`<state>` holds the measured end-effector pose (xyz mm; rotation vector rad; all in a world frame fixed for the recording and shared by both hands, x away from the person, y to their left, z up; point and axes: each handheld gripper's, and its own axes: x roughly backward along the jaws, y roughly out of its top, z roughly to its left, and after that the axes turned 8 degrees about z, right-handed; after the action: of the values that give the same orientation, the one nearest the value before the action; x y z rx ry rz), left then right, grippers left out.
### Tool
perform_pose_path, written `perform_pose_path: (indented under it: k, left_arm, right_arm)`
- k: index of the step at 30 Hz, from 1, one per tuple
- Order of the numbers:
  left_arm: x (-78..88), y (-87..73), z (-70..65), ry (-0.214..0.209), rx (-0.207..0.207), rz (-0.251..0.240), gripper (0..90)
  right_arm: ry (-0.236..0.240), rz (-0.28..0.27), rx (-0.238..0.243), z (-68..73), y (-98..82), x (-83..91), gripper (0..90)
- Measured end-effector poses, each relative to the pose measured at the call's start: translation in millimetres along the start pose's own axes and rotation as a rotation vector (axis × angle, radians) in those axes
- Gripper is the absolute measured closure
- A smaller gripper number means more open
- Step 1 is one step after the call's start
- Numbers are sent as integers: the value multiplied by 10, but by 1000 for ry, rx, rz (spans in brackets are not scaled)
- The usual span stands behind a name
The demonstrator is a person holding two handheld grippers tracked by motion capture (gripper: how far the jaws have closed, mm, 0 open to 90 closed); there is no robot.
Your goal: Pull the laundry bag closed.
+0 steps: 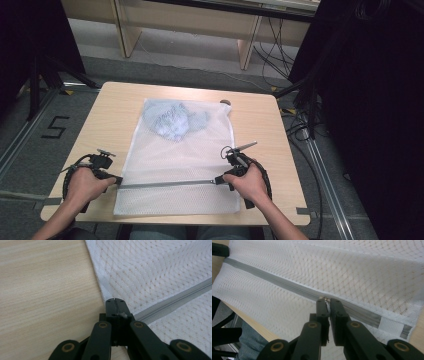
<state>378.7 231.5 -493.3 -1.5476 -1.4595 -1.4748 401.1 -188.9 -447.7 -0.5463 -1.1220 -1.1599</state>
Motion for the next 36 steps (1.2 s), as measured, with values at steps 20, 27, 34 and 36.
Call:
perform_pose_path:
  k: [20, 27, 34, 36]
  left_arm:
    - [0, 2, -3, 0, 1, 1, 899]
    - [2, 5, 1, 0, -3, 5, 899]
    - [1, 5, -3, 0, 0, 4, 899]
    - [1, 5, -2, 0, -1, 4, 899]
  right_arm:
    - [16, 25, -88, 5, -42, 74, 867]
    - [-3, 28, -77, -19, -50, 91, 867]
    - [4, 32, -93, -28, -56, 111, 867]
    - [2, 27, -83, -47, -62, 116, 867]
